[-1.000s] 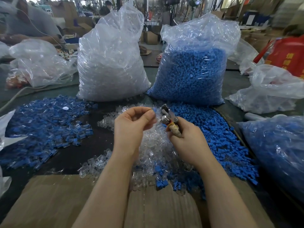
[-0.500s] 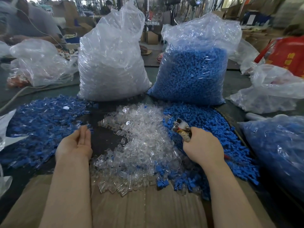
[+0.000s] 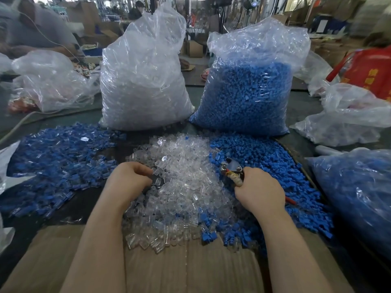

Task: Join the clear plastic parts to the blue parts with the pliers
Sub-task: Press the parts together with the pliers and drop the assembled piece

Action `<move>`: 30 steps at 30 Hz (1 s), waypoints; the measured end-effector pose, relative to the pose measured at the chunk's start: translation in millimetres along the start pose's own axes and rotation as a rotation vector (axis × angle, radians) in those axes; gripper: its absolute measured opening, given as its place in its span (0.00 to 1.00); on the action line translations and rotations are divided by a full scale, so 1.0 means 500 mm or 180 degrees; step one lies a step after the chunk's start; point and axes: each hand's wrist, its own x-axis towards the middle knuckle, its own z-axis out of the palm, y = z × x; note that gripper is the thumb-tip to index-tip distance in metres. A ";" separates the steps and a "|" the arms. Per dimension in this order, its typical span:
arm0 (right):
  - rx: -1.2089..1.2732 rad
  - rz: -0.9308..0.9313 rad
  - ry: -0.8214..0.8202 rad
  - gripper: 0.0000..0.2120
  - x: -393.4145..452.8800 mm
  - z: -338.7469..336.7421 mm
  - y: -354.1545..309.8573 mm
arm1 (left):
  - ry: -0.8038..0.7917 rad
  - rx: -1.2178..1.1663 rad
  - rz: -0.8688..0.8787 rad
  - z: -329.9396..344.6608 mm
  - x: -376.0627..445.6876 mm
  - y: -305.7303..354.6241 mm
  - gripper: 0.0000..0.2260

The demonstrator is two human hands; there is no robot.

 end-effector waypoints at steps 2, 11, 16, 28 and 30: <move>-0.0014 -0.0017 -0.0009 0.15 0.000 0.000 -0.001 | 0.0010 0.0478 0.0035 0.011 0.005 0.001 0.09; -0.0054 0.0061 -0.0026 0.14 -0.004 -0.004 -0.010 | 0.0272 0.0533 0.0149 0.031 0.008 -0.003 0.08; 0.0012 0.0119 0.0052 0.13 -0.005 -0.004 -0.008 | 0.0471 0.0356 0.0299 0.034 -0.001 0.006 0.08; 0.1824 0.0000 0.0908 0.04 0.004 -0.023 -0.029 | -0.0440 -0.2782 0.0338 0.101 -0.058 0.112 0.04; 0.2395 -0.0076 0.0877 0.02 0.000 -0.032 -0.035 | -0.0565 -0.2909 0.0288 0.117 -0.068 0.121 0.07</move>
